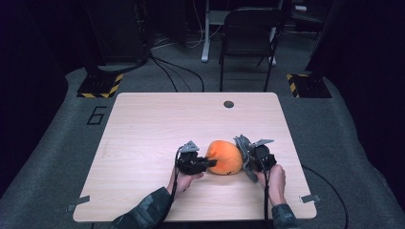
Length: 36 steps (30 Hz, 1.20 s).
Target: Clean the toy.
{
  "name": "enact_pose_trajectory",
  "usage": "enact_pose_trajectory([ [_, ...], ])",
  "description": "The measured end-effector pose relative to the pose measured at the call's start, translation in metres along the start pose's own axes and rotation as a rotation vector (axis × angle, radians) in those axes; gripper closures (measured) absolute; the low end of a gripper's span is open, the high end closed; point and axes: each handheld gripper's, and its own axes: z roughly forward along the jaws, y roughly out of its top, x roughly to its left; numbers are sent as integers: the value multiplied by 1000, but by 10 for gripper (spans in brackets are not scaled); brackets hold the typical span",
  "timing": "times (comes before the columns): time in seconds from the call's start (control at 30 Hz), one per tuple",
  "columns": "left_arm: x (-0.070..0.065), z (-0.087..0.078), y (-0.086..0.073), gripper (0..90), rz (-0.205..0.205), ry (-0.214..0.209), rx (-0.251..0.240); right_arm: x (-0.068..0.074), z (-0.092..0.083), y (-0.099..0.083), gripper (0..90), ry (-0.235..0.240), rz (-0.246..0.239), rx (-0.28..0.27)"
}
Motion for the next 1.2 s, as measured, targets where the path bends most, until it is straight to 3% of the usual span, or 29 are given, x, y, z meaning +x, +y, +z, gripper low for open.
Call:
enact_pose_trajectory([
  [0.13,1,0,0,756,0,-3,-3,-4,10,-3,751,0,25,46],
  [0.2,1,0,-1,755,-4,-1,-6,-6,2,0,754,-10,40,21],
  [0.23,1,0,0,755,-5,2,-7,-8,-5,2,755,-7,25,-7],
  [0.27,1,0,0,755,-6,2,-8,-8,-19,6,756,-2,33,-67],
  [0.3,1,0,0,755,-6,3,-8,-6,-28,9,756,2,40,-88],
  [0.4,1,0,0,755,-3,6,-7,7,-56,18,756,52,23,-204],
  [0.43,0,0,0,755,-1,6,-7,24,-71,25,756,101,-10,-278],
  [0.47,0,0,0,755,1,7,-7,24,-71,25,756,101,-10,-278],
  [0.57,1,0,0,755,14,8,-1,53,-80,33,756,152,-93,-333],
  [0.6,1,-1,0,756,21,7,7,71,-75,34,756,172,-141,-331],
  [0.67,0,0,0,756,11,12,-3,75,-71,34,756,171,-154,-317],
  [0.73,0,0,0,756,3,17,-5,81,-58,32,759,136,-183,-286],
  [0.93,2,1,0,756,8,13,1,70,-55,28,759,93,-185,-244],
  [1.1,1,1,0,756,4,13,2,53,-51,22,759,79,-145,-211],
  [1.2,1,1,0,756,6,9,0,46,-48,20,759,47,-126,-194],
])
